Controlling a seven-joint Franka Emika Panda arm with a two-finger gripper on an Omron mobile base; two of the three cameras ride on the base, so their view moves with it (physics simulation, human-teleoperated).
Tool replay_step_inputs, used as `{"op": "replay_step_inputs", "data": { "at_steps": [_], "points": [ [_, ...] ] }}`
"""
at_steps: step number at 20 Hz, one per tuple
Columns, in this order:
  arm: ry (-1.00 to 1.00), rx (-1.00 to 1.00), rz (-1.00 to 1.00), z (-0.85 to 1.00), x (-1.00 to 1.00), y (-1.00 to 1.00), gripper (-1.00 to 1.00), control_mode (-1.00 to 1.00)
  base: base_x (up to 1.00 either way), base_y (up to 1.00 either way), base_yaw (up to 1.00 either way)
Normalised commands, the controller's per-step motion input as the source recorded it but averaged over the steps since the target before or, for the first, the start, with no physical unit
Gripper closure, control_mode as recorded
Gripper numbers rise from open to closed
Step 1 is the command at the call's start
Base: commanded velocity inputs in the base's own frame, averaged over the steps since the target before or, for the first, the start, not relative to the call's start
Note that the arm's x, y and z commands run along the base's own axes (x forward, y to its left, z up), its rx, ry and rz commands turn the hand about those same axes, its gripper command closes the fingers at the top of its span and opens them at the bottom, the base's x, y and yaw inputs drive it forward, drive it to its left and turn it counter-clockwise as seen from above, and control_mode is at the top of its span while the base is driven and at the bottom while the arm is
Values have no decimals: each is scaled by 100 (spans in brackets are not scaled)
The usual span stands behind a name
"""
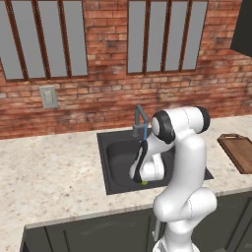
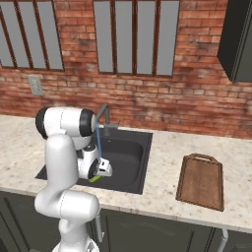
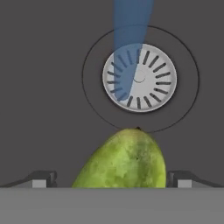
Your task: Pick the mango from the sink and place it on the cutting board to airdry. Then turn off the sink faucet.
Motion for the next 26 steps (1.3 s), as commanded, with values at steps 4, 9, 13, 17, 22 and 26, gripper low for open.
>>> {"op": "replay_step_inputs", "data": {
  "at_steps": [4, 9, 13, 17, 22, 26],
  "points": [
    [0, 0, 0, -25, 23, 2, -100, -100, 0, 0, 0],
    [2, 0, 0, -22, 18, 5, 100, -100, 0, 0, 0],
    [0, 0, -1, 0, 0, 0, 100, -100, 0, 0, 0],
    [0, 0, -1, 0, 0, 0, 100, -100, 0, 0, 0],
    [0, 0, 0, 11, 0, 0, 100, -100, 0, 0, 0],
    [0, 0, 0, 30, 0, 0, 100, -100, 0, 0, 0]
  ]
}}
